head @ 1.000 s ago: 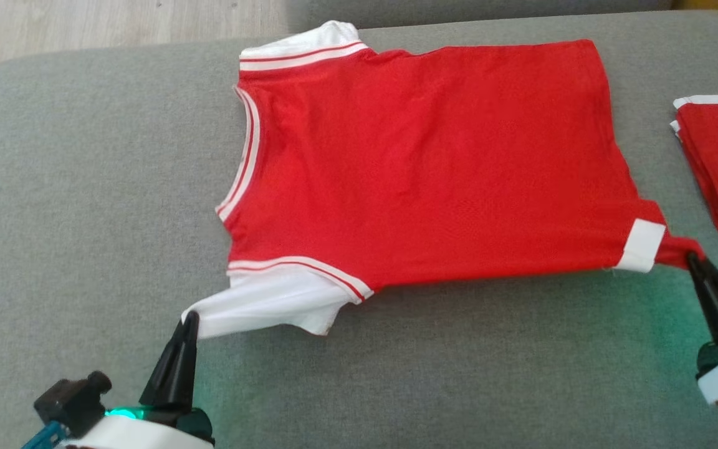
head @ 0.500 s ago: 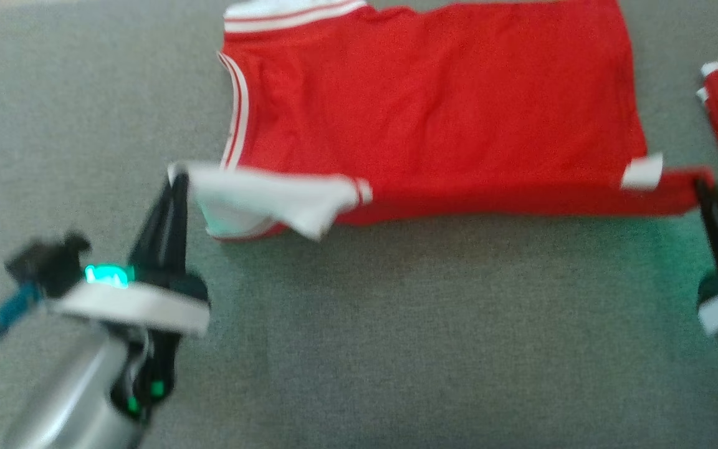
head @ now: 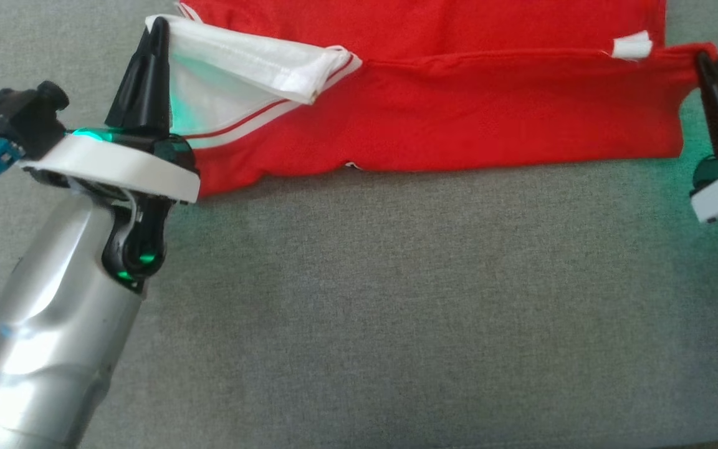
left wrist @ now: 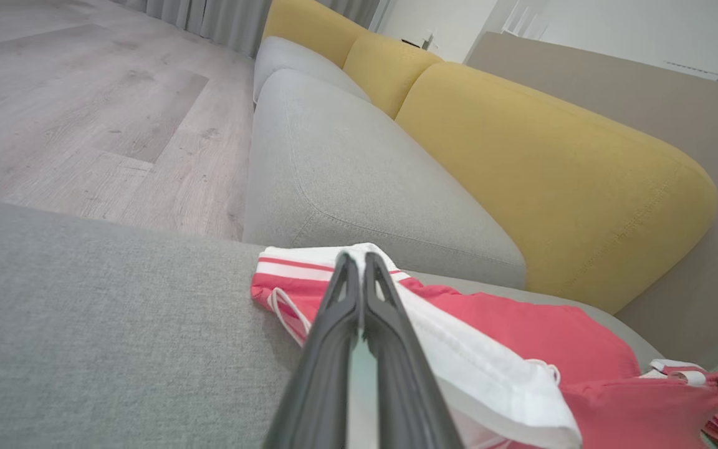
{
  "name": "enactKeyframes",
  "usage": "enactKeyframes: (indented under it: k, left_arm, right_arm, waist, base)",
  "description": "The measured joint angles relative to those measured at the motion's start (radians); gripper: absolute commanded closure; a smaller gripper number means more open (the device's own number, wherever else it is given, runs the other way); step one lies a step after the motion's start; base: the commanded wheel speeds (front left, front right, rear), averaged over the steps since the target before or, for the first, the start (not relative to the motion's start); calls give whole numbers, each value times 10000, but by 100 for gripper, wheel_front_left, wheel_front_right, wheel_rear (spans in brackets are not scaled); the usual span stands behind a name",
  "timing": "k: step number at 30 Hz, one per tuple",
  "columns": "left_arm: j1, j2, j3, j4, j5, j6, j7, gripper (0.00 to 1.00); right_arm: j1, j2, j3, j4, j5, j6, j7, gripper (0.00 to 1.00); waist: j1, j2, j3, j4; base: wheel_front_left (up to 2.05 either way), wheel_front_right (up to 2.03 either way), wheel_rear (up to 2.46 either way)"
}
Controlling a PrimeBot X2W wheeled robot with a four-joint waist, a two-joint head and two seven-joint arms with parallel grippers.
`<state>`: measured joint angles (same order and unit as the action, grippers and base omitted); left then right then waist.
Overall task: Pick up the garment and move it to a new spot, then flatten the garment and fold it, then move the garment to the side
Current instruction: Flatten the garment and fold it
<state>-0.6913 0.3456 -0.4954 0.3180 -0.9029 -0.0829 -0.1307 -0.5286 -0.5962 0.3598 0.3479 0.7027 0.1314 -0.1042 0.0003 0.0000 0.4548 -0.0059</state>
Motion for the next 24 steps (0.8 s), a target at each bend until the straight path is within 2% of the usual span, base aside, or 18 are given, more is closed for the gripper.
enactKeyframes:
  k: [1, 2, 7, 12, 16, 24]
  left_arm:
    - [-42, -56, -4, 180, 23, -21, -75, 67]
    - [-47, -111, -12, 353, 65, -56, -167, 0]
    - [145, -144, -224, 790, 504, -42, -740, 0]
    - [1232, -173, -397, 842, 1243, 407, -1095, 0]
    - [2060, -316, -715, 1198, 1490, 625, -1095, 0]
    - [2043, -330, -1014, 1634, 1603, 640, -857, 0]
  right_arm:
    - [-134, 25, 144, 151, 0, 0, -13, 13]
    - [-221, 40, 261, 284, 2, 0, -19, 0]
    - [-334, 128, 504, 871, 15, 0, -568, 0]
    - [-267, 136, 464, 1104, 113, 0, -1020, 0]
    - [150, 196, 472, 1160, 192, 0, -1164, 0]
    - [281, 316, 658, 1342, 278, 0, -1250, 0]
  waist:
    - [0, 0, 27, -1]
    - [0, 0, 37, 5]
    - [-2, 0, -78, 38]
    - [-4, 0, -325, 101]
    - [-4, 0, -452, 112]
    - [-4, 0, -542, -21]
  base:
    - [0, 0, 0]
    - [0, 0, 0]
    - [0, 0, 0]
    - [0, 0, 0]
    - [0, 0, 0]
    - [0, 0, 0]
